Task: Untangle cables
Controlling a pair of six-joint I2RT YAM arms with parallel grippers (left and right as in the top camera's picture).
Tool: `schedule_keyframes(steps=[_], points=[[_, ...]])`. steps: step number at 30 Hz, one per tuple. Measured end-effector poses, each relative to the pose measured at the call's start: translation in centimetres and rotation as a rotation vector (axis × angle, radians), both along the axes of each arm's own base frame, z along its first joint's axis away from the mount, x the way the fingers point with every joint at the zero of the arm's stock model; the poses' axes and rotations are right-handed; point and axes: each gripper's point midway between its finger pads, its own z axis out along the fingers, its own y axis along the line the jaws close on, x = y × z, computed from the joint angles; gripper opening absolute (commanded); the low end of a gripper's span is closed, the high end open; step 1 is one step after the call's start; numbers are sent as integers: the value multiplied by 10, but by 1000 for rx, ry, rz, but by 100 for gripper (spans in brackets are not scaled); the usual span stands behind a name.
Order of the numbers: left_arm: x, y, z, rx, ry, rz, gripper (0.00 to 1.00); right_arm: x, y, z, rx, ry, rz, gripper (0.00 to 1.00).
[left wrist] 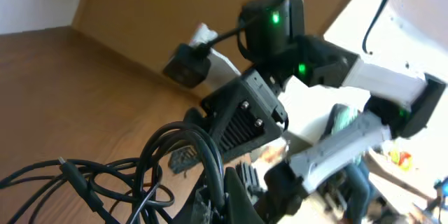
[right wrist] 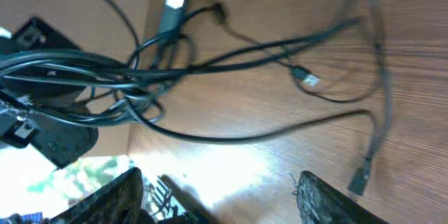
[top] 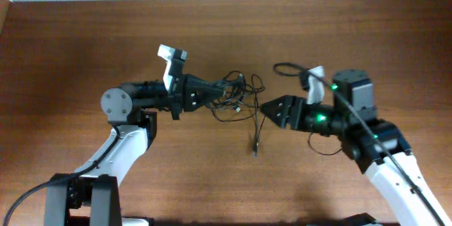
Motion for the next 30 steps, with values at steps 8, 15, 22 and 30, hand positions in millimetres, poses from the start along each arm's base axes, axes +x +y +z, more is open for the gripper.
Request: schedule_keyframes(steps=[8,15,22,30], points=[[-13,-3,-7,32,-170,-71,0,26,-9,-2,-100,-116,-94,74],[-17,-7,-8,29,-242,-89,0,35,-9,-13,-160,-170,-53,73],[-26,-18,-8,23,-269,-134,0,33,8,-49,-196,-80,16,73],[-27,-18,-8,21,-282,-134,0,20,11,-62,-206,-28,82,73]])
